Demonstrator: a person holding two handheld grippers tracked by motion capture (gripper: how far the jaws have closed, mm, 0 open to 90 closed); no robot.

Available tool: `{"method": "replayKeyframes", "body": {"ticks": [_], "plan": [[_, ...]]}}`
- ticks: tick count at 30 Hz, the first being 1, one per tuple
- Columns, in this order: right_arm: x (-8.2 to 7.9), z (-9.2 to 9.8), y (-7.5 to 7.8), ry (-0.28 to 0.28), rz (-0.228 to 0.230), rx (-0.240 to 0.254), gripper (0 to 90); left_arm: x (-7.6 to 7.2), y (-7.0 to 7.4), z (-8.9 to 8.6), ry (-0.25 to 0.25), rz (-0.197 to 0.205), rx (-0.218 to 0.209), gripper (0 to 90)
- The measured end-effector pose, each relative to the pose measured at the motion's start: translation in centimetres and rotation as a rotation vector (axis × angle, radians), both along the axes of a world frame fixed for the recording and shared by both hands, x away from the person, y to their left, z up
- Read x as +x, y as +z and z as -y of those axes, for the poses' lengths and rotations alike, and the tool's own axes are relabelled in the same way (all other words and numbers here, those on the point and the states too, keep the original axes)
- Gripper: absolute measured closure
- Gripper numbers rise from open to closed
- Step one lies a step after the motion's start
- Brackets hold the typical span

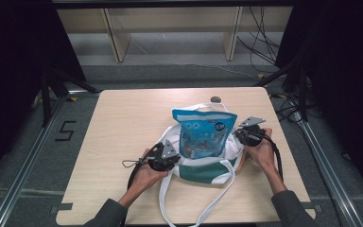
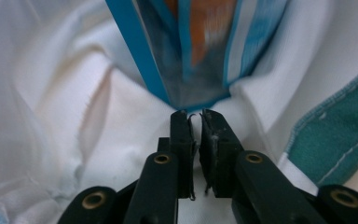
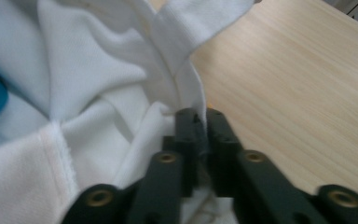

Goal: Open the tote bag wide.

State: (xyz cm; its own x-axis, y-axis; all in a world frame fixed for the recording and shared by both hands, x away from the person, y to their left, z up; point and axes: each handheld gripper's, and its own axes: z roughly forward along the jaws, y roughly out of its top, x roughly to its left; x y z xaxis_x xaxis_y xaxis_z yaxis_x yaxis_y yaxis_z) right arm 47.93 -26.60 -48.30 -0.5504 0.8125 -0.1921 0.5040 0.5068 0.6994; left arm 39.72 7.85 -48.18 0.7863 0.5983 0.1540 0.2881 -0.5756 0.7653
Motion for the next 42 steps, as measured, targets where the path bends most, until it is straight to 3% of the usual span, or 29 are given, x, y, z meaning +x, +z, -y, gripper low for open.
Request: {"method": "replayKeyframes", "body": {"ticks": [1,3,5,8,10,11,12,15,17,18,21,23,24,25,27,29,33,34,36,38,42], "plan": [[-0.1,0.4,0.7,-0.011,0.014,0.013,69.5,-0.1,0.2,0.0,0.000,0.003,-0.010,80.7],[-0.4,0.8,1.6,-0.017,0.012,0.046,65.2,-0.6,1.1,-0.2,0.006,0.013,-0.054,79.0],[-1.1,1.1,2.6,-0.021,0.040,0.096,60.8,-1.1,1.9,-0.4,-0.011,0.017,-0.068,77.8],[-3.0,1.8,4.3,0.024,0.048,0.123,59.3,-1.7,2.5,-1.0,-0.015,0.014,-0.091,76.5],[-5.1,1.9,5.3,0.052,-0.020,0.189,59.5,-2.1,2.4,-1.4,-0.014,0.002,-0.094,76.4],[-5.8,1.9,5.4,0.070,-0.037,0.191,60.0,-2.3,2.3,-1.7,-0.013,0.005,-0.097,76.4],[-6.6,2.0,5.6,0.092,-0.055,0.179,60.6,-2.4,2.3,-2.1,-0.021,0.002,-0.072,76.4],[-8.9,1.6,5.4,0.129,-0.133,0.144,65.1,-2.8,1.8,-3.2,0.014,-0.013,-0.094,77.6],[-9.7,1.4,4.7,0.171,-0.147,0.108,66.5,-2.9,1.7,-3.8,0.022,-0.012,-0.098,78.7],[-10.0,1.1,4.0,0.180,-0.139,0.120,66.3,-2.9,1.6,-4.1,0.023,-0.018,-0.113,78.6],[-10.8,0.5,3.2,0.217,-0.137,0.088,68.3,-2.9,0.9,-4.2,0.031,-0.031,-0.115,79.4],[-11.0,-0.2,2.5,0.228,-0.168,0.068,71.5,-2.8,0.3,-4.0,0.028,-0.045,-0.098,80.9],[-10.9,-0.4,2.1,0.234,-0.175,0.051,74.0,-2.6,-0.1,-3.9,0.019,-0.037,-0.070,82.0],[-10.9,-0.6,1.7,0.238,-0.211,0.039,76.5,-2.7,-0.4,-3.7,0.035,-0.047,-0.087,83.0],[-10.7,-1.0,0.9,0.234,-0.221,0.025,81.6,-2.5,-0.8,-3.6,0.027,-0.052,-0.062,84.9],[-10.3,-1.2,0.3,0.215,-0.207,0.016,87.8,-2.1,-1.3,-3.3,0.042,-0.052,-0.064,85.0],[-9.6,-1.4,0.0,0.189,-0.183,0.027,88.9,-1.1,-2.8,-2.4,0.065,-0.043,-0.016,85.6],[-9.3,-1.5,-0.2,0.187,-0.168,0.039,88.9,-0.9,-2.9,-2.3,0.068,-0.043,-0.009,86.1],[-8.8,-1.5,0.0,0.183,-0.188,0.024,89.0,-0.5,-2.8,-2.3,0.075,-0.036,-0.002,86.3],[-8.0,-1.7,-0.4,0.168,-0.154,0.040,89.0,0.1,-2.8,-2.3,0.091,-0.030,0.000,86.4],[-6.5,-1.9,-0.5,0.140,-0.165,0.068,88.9,1.5,-2.9,-2.4,0.127,-0.028,-0.009,86.5]]}}
